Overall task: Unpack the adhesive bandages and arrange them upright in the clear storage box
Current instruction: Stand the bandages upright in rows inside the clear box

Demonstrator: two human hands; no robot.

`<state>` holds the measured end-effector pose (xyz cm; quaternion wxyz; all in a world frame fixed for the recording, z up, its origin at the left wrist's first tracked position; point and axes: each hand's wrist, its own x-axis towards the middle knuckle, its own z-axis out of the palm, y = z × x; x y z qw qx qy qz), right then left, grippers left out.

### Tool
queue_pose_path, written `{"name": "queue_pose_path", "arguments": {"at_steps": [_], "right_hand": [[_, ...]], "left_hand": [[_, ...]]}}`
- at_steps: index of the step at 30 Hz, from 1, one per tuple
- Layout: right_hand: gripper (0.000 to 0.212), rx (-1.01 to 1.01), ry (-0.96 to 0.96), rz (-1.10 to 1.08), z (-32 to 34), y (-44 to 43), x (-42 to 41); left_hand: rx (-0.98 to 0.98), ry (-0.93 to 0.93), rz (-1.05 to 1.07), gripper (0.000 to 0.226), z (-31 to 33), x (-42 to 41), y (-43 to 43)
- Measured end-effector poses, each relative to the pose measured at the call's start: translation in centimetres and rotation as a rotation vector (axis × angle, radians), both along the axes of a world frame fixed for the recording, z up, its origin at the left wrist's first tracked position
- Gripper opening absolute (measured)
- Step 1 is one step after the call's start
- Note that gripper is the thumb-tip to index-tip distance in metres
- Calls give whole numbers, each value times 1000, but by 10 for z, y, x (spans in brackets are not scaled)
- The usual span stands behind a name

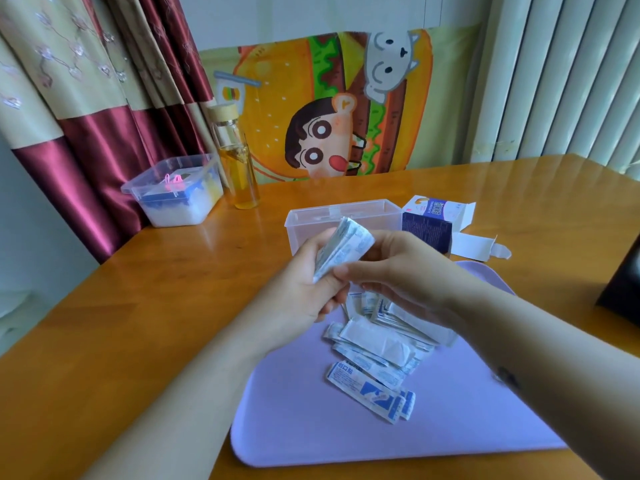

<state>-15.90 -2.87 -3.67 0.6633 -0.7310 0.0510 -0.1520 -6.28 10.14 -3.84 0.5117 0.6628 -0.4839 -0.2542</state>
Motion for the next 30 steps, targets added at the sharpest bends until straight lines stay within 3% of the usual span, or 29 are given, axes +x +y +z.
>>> {"name": "queue_pose_path", "arguments": {"at_steps": [2,5,8,10,13,16,18,22,25,30], "right_hand": [[29,106,-12,-13,-4,-2,6],[5,184,-34,-6,0,-4,15],[10,225,-29,-110,9,-18,28],[10,110,-26,-294,16,-37,39],[4,-108,-44,-515,30,-62,57],[14,-188,-85,-569,38,-78,81],[16,-291,-73,-571,34,-81,94],[14,-568,97,-519,17,-90,119],[11,-691,333,-429,9,-91,140],[3,-375,672,-293,-2,-87,173]], "left_hand": [[-5,17,-21,38,-1,6,-6],[30,-41,-31,38,4,21,-17],[166,-7,-81,46,17,47,-19],[155,91,72,38,22,67,-23],[74,18,617,36,18,101,-47],[252,-22,666,52,8,119,-75],[343,37,648,50,-1,126,-86],[334,38,645,30,-15,134,-90],[273,1,648,26,-28,136,-87],[163,-28,655,20,-41,132,-84]]}}
